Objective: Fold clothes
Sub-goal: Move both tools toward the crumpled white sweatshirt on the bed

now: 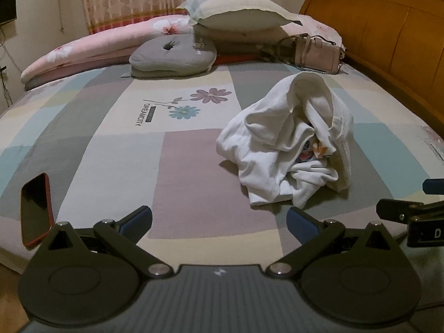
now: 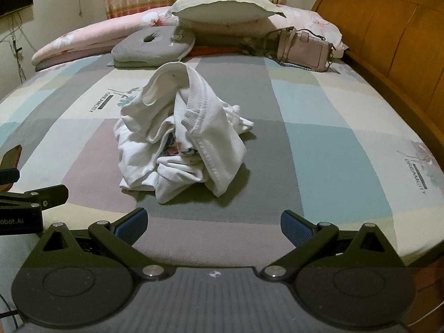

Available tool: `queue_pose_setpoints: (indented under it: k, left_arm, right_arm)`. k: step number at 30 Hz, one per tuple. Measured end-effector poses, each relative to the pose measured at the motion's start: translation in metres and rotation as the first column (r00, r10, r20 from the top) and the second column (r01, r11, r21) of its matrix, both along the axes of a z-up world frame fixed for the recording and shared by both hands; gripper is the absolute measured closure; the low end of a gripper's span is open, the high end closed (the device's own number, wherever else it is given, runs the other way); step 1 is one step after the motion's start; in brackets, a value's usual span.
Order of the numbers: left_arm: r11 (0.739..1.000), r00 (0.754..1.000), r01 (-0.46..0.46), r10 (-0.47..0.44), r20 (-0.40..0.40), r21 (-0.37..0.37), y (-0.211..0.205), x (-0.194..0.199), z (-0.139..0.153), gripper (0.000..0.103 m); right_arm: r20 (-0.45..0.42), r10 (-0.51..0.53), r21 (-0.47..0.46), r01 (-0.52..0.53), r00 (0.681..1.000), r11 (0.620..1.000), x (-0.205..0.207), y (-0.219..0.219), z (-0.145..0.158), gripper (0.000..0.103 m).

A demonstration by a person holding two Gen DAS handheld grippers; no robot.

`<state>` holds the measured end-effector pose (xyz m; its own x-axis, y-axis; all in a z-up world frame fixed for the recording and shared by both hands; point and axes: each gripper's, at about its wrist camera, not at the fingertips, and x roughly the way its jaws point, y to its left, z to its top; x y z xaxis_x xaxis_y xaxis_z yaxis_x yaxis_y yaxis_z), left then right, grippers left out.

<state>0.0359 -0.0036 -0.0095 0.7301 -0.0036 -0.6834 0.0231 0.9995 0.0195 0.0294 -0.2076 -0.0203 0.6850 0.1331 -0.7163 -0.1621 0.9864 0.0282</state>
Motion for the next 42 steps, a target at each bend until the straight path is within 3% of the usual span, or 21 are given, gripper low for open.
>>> queue_pose_setpoints:
  k: [8, 20, 29, 35, 42]
  left_arm:
    - [1.000, 1.000, 0.013, -0.013, -0.023, -0.007, 0.001, 0.021, -0.007, 0.001]
    - [1.000, 0.999, 0.012, -0.012, -0.048, -0.001, 0.001, 0.047, -0.015, 0.001]
    - [1.000, 1.000, 0.013, -0.013, -0.024, 0.012, 0.002, 0.056, -0.009, 0.001]
    - [0.998, 0.996, 0.062, -0.063, 0.061, 0.016, 0.000, 0.050, -0.010, 0.001]
    - [0.996, 0.996, 0.089, -0.090, 0.003, 0.018, -0.007, 0.055, -0.015, 0.001]
  right_arm:
    - [-0.032, 0.023, 0.030, -0.022, 0.999, 0.999, 0.017, 0.000, -0.008, 0.000]
    - [-0.019, 0.069, -0.027, -0.070, 0.997, 0.997, 0.040, 0.013, -0.012, 0.000]
    - [-0.006, 0.079, -0.026, -0.079, 0.997, 0.997, 0.054, 0.017, -0.007, 0.000]
    - [-0.015, 0.088, -0.030, -0.088, 0.996, 0.996, 0.057, 0.019, -0.010, 0.000]
    - [-0.038, 0.133, 0.013, -0.132, 0.990, 0.991, 0.055, 0.019, -0.016, 0.000]
